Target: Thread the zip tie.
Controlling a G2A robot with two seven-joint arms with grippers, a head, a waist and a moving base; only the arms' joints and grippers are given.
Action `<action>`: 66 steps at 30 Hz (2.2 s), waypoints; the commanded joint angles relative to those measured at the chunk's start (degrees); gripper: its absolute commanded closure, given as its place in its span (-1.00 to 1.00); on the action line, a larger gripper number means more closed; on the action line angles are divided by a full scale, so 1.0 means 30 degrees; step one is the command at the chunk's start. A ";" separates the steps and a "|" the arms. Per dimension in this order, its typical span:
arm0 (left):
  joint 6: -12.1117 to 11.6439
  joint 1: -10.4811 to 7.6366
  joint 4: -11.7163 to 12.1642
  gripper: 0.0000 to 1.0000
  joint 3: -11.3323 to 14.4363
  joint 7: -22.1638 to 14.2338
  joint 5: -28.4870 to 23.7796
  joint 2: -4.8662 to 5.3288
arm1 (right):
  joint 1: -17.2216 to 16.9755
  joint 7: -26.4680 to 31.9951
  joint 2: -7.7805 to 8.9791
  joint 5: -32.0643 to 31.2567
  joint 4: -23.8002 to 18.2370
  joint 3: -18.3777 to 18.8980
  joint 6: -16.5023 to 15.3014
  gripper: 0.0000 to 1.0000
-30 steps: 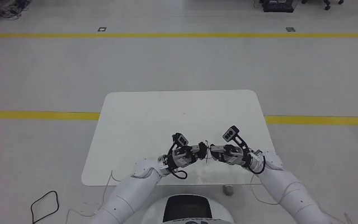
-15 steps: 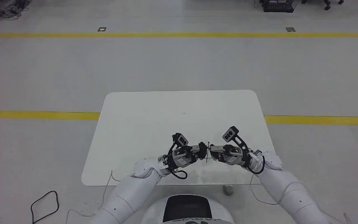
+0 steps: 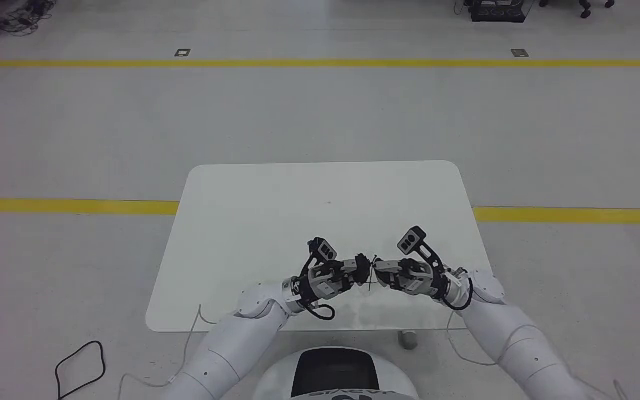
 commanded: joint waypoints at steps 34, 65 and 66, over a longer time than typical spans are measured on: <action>0.0000 0.0000 0.0000 1.00 0.0000 0.0000 0.0000 0.0000 | 0.0283 -0.0012 -0.0380 -0.0714 0.0613 0.0125 0.0457 1.00; 0.0000 0.0000 0.0000 1.00 0.0000 0.0000 0.0000 0.0000 | 0.0551 0.0000 -0.0736 -0.0933 0.1594 0.0113 0.0655 1.00; 0.0000 0.0000 0.0000 1.00 0.0000 0.0000 0.0000 0.0000 | 0.0562 0.0000 -0.0744 -0.0934 0.1613 0.0109 0.0655 1.00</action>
